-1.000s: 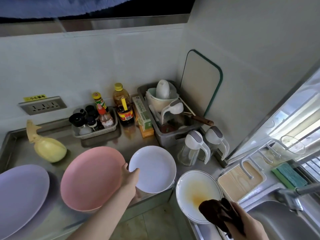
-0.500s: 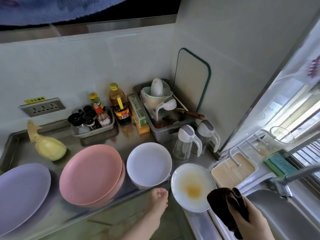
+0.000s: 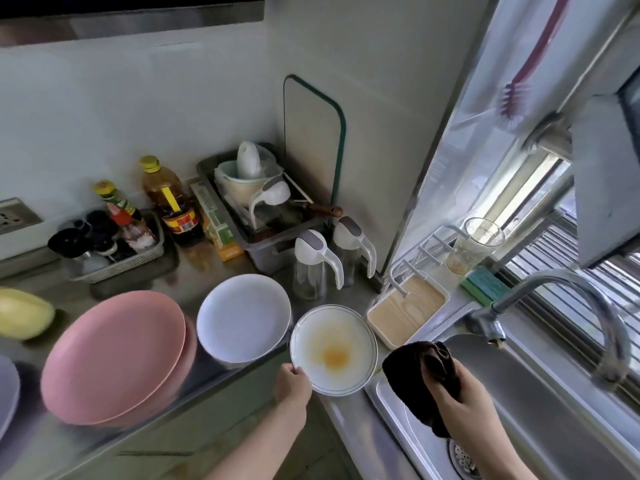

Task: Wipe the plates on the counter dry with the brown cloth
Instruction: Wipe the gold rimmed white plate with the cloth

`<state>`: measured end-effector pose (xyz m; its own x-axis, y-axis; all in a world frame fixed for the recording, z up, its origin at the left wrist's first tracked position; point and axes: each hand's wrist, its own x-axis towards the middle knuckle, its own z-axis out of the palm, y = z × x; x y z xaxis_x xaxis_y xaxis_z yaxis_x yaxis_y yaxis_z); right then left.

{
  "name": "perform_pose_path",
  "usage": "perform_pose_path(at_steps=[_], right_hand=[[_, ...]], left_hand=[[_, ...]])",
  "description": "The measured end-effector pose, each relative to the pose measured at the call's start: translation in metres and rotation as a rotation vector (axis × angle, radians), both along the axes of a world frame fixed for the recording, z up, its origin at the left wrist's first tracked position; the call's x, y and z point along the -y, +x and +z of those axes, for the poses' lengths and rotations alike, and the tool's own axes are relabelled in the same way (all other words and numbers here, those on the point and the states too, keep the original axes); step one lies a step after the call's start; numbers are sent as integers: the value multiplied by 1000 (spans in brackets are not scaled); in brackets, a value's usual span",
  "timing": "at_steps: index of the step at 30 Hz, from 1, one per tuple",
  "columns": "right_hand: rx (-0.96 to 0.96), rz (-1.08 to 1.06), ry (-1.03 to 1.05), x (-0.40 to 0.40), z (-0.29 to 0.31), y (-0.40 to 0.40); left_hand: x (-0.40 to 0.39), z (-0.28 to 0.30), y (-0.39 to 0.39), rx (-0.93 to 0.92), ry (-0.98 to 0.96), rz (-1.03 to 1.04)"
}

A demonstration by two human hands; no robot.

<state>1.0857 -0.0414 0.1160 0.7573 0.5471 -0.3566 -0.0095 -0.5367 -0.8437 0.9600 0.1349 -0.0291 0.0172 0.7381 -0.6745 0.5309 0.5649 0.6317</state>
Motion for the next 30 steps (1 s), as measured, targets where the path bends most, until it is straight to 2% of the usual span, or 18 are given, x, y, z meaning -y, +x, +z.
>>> perform_pose_path(at_steps=[4,11,13,18,20,23,25,30], right_hand=[[8,29,13,-9,1,-4],[86,120,27,-47,24,-20],[187,144,74,-63,41,-27],[639,276,165,-114,93,-65],[803,368,176,-132,111,-88],[1026,571,83,-150,117,-120],[1082,676,67,-155,117,-136],[1137,737,200,-161,130,-174]], left_hand=[[4,19,-6,5,83,-34],[-10,76,-42,205,274,-23],[-21,104,-60,231,348,-7],[-48,187,-102,313,523,53],[-55,217,-121,368,543,66],[-62,255,-150,487,516,134],[-67,275,-170,521,531,172],[-86,292,-209,569,478,255]])
